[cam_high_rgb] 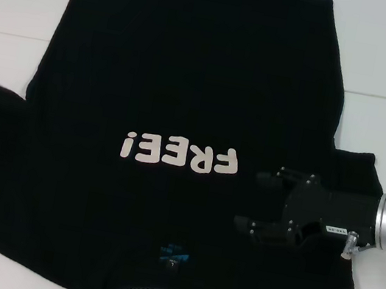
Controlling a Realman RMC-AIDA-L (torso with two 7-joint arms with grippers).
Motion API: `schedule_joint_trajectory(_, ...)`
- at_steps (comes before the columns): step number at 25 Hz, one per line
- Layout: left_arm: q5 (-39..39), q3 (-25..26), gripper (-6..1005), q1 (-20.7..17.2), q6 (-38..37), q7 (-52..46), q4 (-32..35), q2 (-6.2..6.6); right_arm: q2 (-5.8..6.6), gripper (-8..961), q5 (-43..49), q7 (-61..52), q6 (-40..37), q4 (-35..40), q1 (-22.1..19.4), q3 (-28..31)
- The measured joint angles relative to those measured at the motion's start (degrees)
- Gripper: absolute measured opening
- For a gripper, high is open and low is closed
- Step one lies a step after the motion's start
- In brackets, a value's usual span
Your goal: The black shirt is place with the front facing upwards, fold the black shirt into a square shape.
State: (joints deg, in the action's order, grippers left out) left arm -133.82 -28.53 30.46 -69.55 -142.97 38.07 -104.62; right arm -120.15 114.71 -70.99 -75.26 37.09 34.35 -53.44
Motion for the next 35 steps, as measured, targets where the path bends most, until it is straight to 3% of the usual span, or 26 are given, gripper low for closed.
schedule_joint_trajectory(5, -1.43, 0.03, 27, 1.27, -1.27, -0.83, 0.89, 0.76, 0.0, 944, -0.08, 0.05, -0.06, 0.0, -0.1, 0.0)
schedule_joint_trajectory(12, -2.71, -1.23, 28, 3.97, -2.63, -3.5, 0.65, 0.07, 0.0, 944, -0.12, -0.02, -0.07, 0.0, -0.09, -0.5)
schedule_joint_trajectory(16, -2.91, -3.13, 28, 6.31, -4.06, -5.42, 0.81, -1.43, 0.0, 944, -0.12, -0.01, -0.07, 0.0, 0.02, -0.53)
schedule_joint_trajectory(21, -2.99, -4.26, 28, 10.0, -4.29, -5.3, 0.81, -4.78, -0.06, 944, -0.12, -0.03, -0.12, -0.02, 0.2, -1.27)
schedule_joint_trajectory(24, -2.99, -6.2, 28, 10.49, -2.36, -5.19, 0.59, -6.04, -0.08, 944, -0.1, -0.05, -0.3, -0.04, 0.2, -1.63)
schedule_joint_trajectory(29, -1.42, -5.79, 32, 10.03, -0.86, -5.25, -0.65, -6.82, -0.09, 944, -0.1, -0.05, -0.56, -0.08, -0.01, -1.76)
schedule_joint_trajectory(35, 4.75, -3.83, 262, 8.72, -1.61, -4.71, -4.02, -6.78, -0.09, 944, -0.39, 0.13, -0.59, -0.09, -0.14, -1.76)
